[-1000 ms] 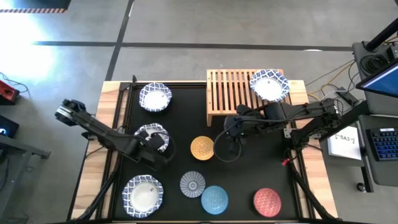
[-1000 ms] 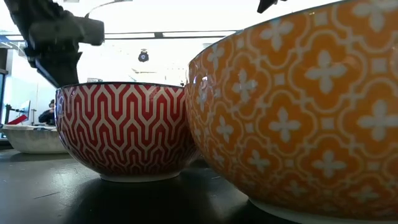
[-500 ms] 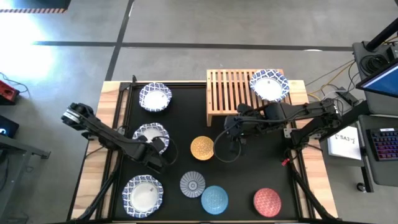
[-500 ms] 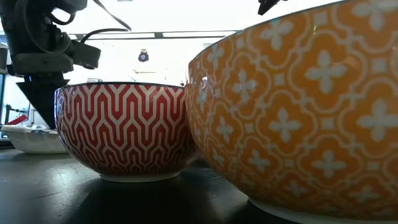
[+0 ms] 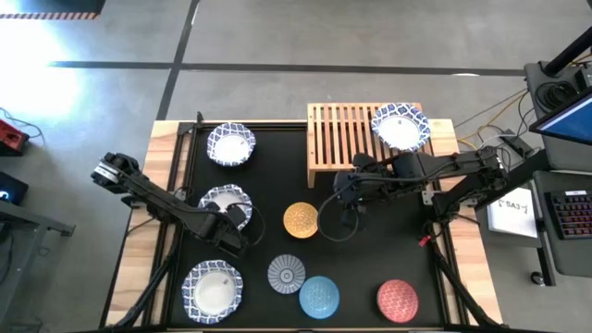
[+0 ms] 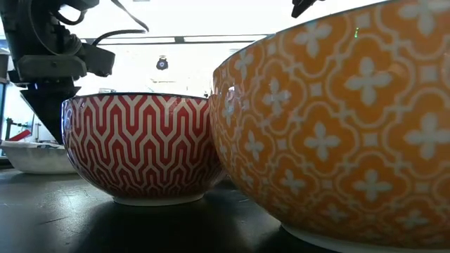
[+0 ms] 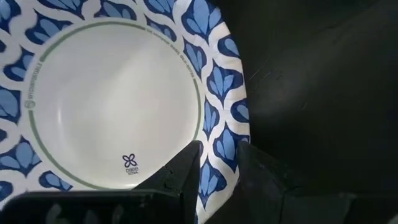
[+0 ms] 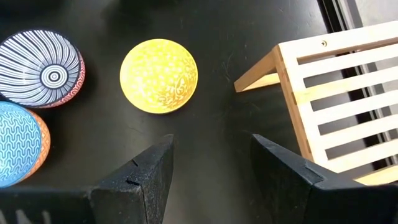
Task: Place and stack bowls onto a shelf
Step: Stack the middle white bowl on top of the other white bowl on the shelf
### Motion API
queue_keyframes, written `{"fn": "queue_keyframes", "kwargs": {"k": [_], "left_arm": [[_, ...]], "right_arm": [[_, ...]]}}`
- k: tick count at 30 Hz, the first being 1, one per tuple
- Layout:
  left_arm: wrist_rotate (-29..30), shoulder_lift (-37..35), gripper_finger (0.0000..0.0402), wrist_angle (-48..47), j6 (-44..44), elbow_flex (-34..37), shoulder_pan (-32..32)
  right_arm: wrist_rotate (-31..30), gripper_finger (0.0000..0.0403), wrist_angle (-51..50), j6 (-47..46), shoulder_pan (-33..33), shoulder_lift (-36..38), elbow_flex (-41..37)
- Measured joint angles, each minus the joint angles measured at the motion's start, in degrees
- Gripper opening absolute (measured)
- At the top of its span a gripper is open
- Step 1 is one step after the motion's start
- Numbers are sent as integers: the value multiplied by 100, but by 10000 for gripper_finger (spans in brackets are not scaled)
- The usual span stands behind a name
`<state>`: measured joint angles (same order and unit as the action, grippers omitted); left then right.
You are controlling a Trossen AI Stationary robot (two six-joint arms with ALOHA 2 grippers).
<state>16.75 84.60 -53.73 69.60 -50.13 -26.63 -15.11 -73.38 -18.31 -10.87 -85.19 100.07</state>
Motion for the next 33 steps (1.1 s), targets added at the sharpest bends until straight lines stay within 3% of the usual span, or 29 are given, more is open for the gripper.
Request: {"fn": "queue_keyframes", "kwargs": {"k": [6,22,33], "left_arm": [[-427,0,102,53,13,-117,0],[-94,132,141,105,10,-380,11],[-152,1064,141,170,-123,-405,17]], "right_arm": [[0,199,-20,161,2,0,0],[2,199,-85,184,2,-11,-4],[4,199,-79,184,2,-11,-4]]}}
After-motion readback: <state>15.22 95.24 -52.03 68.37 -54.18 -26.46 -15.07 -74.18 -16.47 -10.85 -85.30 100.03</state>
